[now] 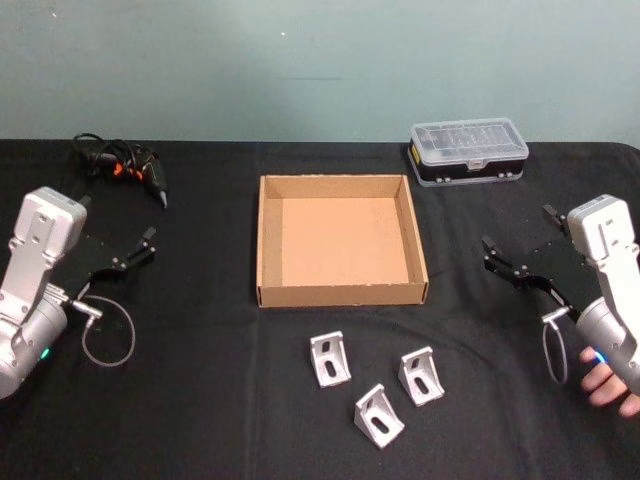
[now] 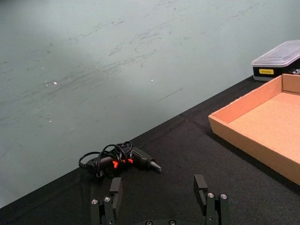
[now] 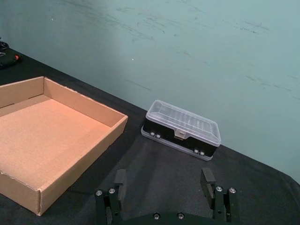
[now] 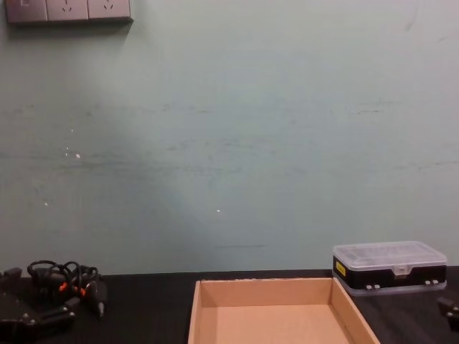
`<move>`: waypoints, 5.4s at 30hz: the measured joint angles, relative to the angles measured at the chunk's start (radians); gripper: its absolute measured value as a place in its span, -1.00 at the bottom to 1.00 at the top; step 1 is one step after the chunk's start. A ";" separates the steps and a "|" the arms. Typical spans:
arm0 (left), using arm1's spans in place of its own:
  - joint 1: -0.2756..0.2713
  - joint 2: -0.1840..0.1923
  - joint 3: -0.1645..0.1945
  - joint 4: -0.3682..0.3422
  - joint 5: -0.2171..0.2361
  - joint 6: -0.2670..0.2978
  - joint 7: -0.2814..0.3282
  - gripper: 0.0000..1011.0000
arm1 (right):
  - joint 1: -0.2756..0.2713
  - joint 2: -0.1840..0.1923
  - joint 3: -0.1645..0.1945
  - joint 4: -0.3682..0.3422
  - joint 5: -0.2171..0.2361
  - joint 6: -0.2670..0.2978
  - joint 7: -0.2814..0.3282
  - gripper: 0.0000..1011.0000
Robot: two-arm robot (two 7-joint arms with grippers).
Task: Use one hand to pick up the angle iron from the table and place it into the box.
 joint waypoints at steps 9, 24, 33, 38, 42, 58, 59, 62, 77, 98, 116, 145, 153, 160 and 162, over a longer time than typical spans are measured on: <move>0.000 0.000 0.000 0.000 0.000 0.000 0.000 0.98 | 0.000 0.000 0.000 0.000 0.000 0.000 0.000 0.98; 0.000 0.000 0.000 0.000 0.000 0.000 0.000 0.98 | 0.000 0.000 0.000 0.000 0.000 0.000 0.000 0.98; 0.000 0.000 0.000 0.000 0.000 0.000 0.000 0.98 | 0.000 0.000 0.000 0.000 0.000 0.000 0.000 0.98; 0.000 0.000 0.000 0.000 0.000 0.000 0.000 0.98 | 0.000 0.000 0.000 0.000 0.000 0.000 0.000 0.98; 0.000 0.000 0.000 0.000 0.000 0.000 0.000 0.98 | 0.000 0.000 0.000 0.000 0.000 0.000 0.000 0.98; 0.000 0.000 0.000 0.000 0.000 0.000 0.000 0.98 | 0.000 0.000 0.000 0.000 0.000 0.000 0.000 0.98; 0.000 0.000 0.000 0.000 0.000 0.000 0.000 0.98 | 0.000 0.000 0.000 0.000 0.000 0.000 0.000 0.98; 0.000 0.000 0.000 0.000 0.000 0.000 0.000 0.98 | 0.000 0.000 0.000 0.000 0.000 0.000 0.000 0.98; 0.000 0.000 0.000 0.000 0.000 0.000 0.000 0.98 | 0.000 0.000 0.000 0.000 0.000 0.000 0.000 0.98; 0.000 0.000 0.000 0.000 0.000 0.000 0.000 0.98 | -0.142 0.067 0.144 -0.216 0.167 0.102 0.139 0.98; 0.000 0.000 0.000 0.000 0.000 0.000 0.000 0.98 | -0.272 0.181 0.261 -0.479 0.468 0.448 0.349 0.98; 0.000 0.000 0.000 0.000 0.000 0.000 0.000 0.98 | -0.191 0.209 0.069 -0.435 0.482 0.546 0.359 0.98; 0.000 0.000 0.000 0.000 0.000 0.000 0.000 0.98 | -0.157 0.180 0.032 -0.396 0.442 0.547 0.349 0.98; 0.000 0.000 0.000 0.000 0.000 0.000 0.000 0.98 | -0.137 0.154 0.013 -0.374 0.420 0.551 0.349 0.98; 0.000 0.000 0.000 0.000 0.000 0.000 0.000 0.98 | -0.132 0.146 0.008 -0.368 0.412 0.553 0.349 0.98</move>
